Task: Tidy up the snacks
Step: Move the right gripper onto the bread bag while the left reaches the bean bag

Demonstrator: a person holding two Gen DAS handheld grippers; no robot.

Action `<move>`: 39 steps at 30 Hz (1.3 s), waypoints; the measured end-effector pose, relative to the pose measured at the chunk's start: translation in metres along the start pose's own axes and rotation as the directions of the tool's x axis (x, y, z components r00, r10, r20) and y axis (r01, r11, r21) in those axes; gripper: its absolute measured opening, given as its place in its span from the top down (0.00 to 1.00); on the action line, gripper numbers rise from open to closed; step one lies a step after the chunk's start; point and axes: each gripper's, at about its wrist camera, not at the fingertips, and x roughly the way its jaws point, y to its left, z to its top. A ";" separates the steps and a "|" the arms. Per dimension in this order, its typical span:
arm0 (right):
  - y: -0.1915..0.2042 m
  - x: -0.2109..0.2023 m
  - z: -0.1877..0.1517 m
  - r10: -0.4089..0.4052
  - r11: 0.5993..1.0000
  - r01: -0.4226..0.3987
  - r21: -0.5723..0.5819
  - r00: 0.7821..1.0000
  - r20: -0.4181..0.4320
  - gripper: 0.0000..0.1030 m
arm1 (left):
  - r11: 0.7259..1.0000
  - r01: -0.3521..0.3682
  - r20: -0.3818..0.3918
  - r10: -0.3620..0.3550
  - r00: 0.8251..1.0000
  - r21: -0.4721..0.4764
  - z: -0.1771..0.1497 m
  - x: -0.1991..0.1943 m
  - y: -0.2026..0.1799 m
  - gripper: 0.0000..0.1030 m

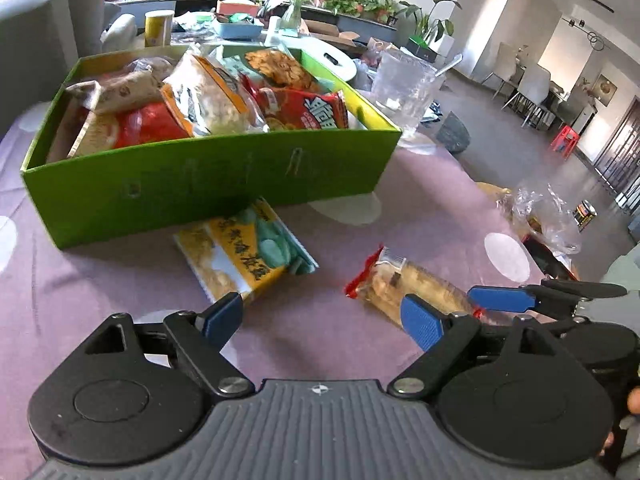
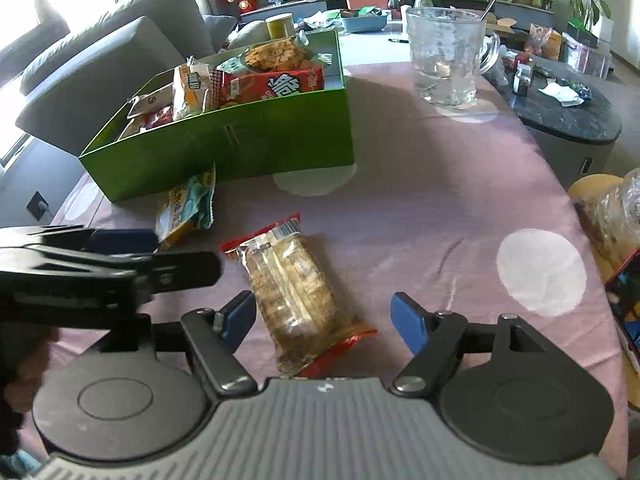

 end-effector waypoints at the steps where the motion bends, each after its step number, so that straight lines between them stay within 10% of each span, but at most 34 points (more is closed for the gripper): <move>1: -0.002 0.000 0.000 -0.001 1.000 0.001 0.004 1.000 0.002 0.23 | 1.000 -0.022 0.022 0.022 1.000 0.017 0.001 -0.004 0.000 0.18; 7: -0.009 0.001 0.004 -0.002 0.999 0.002 0.037 1.000 0.005 0.23 | 0.927 -0.188 0.122 0.156 0.980 0.324 0.011 0.000 -0.009 0.18; 15: -0.012 0.000 0.004 0.003 0.999 -0.003 0.046 1.000 0.001 0.23 | 0.791 -0.114 0.017 0.130 0.991 0.601 0.015 0.038 -0.026 0.18; 22: -0.016 0.000 0.005 -0.002 0.998 0.002 0.058 1.000 0.001 0.23 | 0.920 -0.064 -0.066 0.097 0.993 0.386 0.020 0.046 0.000 0.17; 28: -0.016 0.002 0.006 -0.006 0.998 0.005 0.056 1.000 0.002 0.23 | 0.963 -0.071 -0.093 0.099 0.991 0.261 0.002 0.026 0.003 0.23; 39: -0.014 -0.001 0.006 0.003 0.999 -0.003 0.046 1.000 0.003 0.23 | 0.906 -0.153 0.053 0.143 0.988 0.396 -0.001 0.003 -0.013 0.17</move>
